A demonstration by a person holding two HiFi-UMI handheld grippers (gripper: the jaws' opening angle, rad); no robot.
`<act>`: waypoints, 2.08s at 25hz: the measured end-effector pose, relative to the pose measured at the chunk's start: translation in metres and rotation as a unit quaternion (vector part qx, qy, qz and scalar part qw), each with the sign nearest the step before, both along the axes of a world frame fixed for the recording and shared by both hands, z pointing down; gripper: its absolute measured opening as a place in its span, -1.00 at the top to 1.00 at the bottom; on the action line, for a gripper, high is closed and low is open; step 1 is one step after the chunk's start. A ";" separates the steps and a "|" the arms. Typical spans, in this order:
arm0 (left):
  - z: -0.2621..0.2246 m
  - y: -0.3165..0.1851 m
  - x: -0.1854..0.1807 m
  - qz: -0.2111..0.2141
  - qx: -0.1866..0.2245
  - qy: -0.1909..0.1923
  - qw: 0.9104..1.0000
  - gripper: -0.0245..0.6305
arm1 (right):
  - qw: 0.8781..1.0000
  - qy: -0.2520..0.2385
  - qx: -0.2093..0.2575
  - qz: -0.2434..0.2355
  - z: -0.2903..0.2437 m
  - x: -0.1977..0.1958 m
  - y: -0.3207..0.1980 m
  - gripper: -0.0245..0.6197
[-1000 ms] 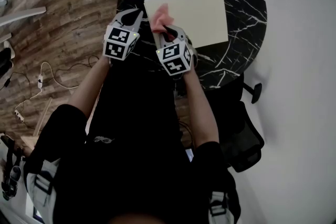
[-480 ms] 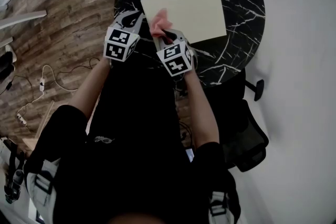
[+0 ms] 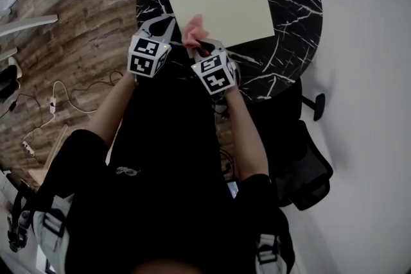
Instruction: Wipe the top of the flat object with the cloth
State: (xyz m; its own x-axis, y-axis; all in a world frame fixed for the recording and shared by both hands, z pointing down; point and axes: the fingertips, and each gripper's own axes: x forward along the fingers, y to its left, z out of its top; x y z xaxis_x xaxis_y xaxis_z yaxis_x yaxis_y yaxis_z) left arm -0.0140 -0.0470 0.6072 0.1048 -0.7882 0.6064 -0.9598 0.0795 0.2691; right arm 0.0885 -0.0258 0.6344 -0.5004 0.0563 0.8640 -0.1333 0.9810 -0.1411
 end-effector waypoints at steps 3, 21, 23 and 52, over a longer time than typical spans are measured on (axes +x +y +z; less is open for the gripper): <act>0.002 0.004 0.010 0.003 -0.004 0.001 1.000 0.93 | 1.000 -0.002 -0.006 0.003 0.001 0.010 0.005 0.85; -0.002 0.004 0.062 0.020 -0.007 -0.004 1.000 0.93 | 1.000 -0.020 0.008 0.006 -0.001 0.051 0.024 0.85; -0.004 0.003 0.064 0.023 -0.010 -0.008 1.000 0.93 | 0.999 -0.040 0.023 0.019 -0.011 0.050 0.015 0.85; -0.030 -0.079 -0.047 0.064 0.013 -0.003 0.998 0.93 | 0.973 0.014 0.226 0.042 -0.065 -0.075 -0.143 0.85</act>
